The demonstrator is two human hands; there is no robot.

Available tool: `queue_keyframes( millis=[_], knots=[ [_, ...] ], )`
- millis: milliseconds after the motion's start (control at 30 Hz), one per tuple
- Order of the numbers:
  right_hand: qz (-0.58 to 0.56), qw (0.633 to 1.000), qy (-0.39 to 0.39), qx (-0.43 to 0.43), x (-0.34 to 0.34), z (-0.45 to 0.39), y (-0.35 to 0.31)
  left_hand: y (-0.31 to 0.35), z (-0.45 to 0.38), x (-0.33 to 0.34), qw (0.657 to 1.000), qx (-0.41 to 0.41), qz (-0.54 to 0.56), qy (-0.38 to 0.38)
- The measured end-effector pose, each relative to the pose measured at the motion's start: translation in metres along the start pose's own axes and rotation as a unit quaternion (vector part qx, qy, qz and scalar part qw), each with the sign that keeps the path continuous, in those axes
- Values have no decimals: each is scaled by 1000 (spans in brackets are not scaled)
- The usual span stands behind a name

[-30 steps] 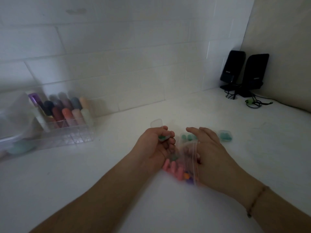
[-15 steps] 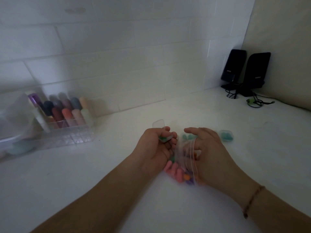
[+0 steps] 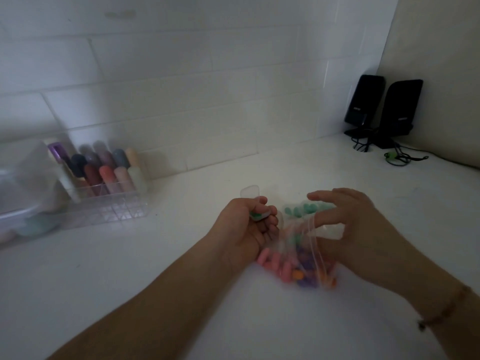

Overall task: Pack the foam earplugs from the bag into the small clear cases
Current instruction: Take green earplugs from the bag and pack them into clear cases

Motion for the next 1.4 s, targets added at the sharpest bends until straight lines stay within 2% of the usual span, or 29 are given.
queue_keyframes(
  millis=[167, 233, 333, 433, 567, 733, 800, 900, 1033, 1200, 1400],
  knots=[
    [-60, 998, -9, 21, -55, 11, 11, 6, 5, 7, 999, 32, -31, -23],
    [-122, 990, 50, 53, -70, 11, 18, 11, 10, 14, 997, 38, -24, -62],
    [-199, 969, 123, 76, -70, 12, 20, 11, 23, 27, 991, -8, 11, -135],
    [-239, 961, 133, 46, -64, 15, 3, 5, 31, 33, 985, -34, 23, -167],
    [-272, 953, 132, -17, -55, 15, -19, 0, 37, 41, 982, -30, -22, -184],
    [-314, 942, 117, -14, -46, 16, -27, -12, 37, 42, 973, -56, -42, -222],
    [-278, 952, 125, -13, -46, 17, -27, -16, 36, 41, 967, -66, -52, -242],
    [-157, 974, 164, -26, -49, 20, -31, -18, 38, 43, 962, -58, -65, -258],
    [-52, 978, 192, -63, -48, 24, -41, -19, 39, 47, 958, -45, -70, -274],
    [-45, 977, 195, -69, -44, 22, -41, -21, 43, 50, 952, -38, -88, -292],
    [-78, 982, 152, -85, -39, 22, -39, -20, 42, 49, 957, -41, -82, -275]
  ],
)
Point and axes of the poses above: each hand's wrist, its own z-axis away from the middle knuckle, its own x-axis out of the palm, y = z × x, the point moved 6 cm from there along -z, towards the middle knuckle, and after that the axes turned 11 degrees about z, right-handed, at the moved point
